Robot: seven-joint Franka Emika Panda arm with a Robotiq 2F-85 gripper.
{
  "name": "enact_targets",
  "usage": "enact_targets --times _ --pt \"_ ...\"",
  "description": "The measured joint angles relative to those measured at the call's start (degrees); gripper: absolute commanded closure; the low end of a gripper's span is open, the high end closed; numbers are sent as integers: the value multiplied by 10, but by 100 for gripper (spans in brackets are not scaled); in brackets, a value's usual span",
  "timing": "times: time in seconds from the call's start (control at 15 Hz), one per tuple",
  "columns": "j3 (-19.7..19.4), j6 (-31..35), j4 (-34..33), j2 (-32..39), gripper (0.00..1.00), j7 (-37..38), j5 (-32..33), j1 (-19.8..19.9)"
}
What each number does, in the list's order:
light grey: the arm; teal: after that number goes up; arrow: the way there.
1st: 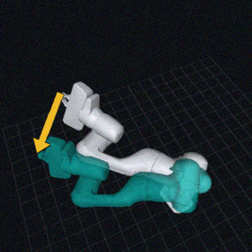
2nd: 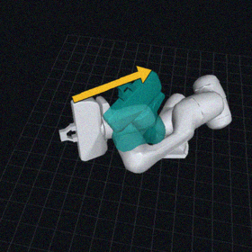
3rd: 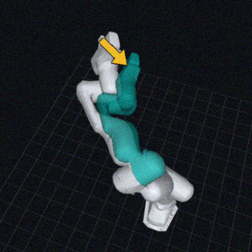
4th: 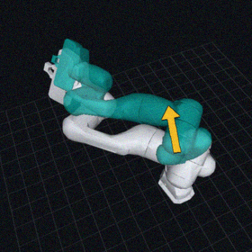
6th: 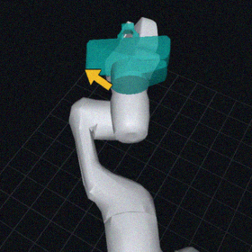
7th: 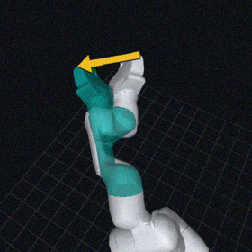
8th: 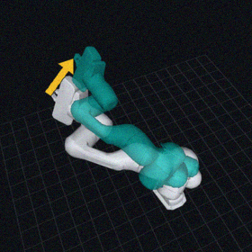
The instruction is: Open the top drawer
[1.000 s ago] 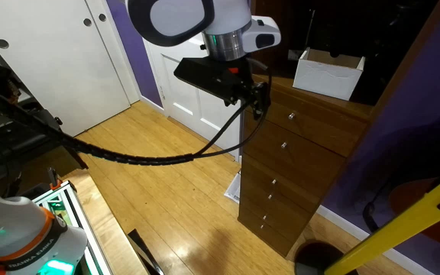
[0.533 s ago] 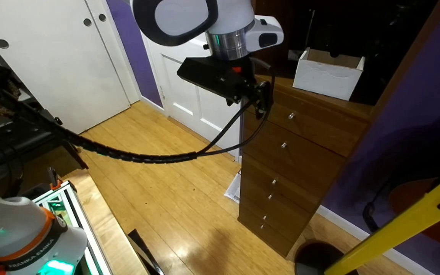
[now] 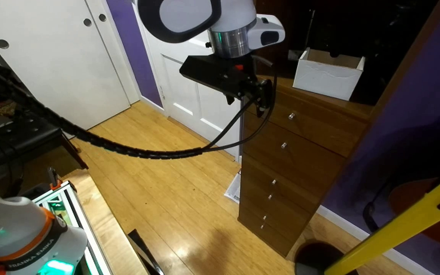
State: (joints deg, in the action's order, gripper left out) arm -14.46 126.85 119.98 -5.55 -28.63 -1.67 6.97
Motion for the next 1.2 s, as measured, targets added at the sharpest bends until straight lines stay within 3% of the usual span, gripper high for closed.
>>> enact_targets --times 0.8,0.87,0.93,1.07,1.2 --pt "14 -1 -133 155 0 -22 -29 40" --pt "19 0 -144 165 5 -24 -37 45" --pt "23 0 -156 175 17 -27 -45 50" --pt "31 0 -179 193 20 -29 -54 59" --pt "38 0 -198 209 38 -29 -61 66"
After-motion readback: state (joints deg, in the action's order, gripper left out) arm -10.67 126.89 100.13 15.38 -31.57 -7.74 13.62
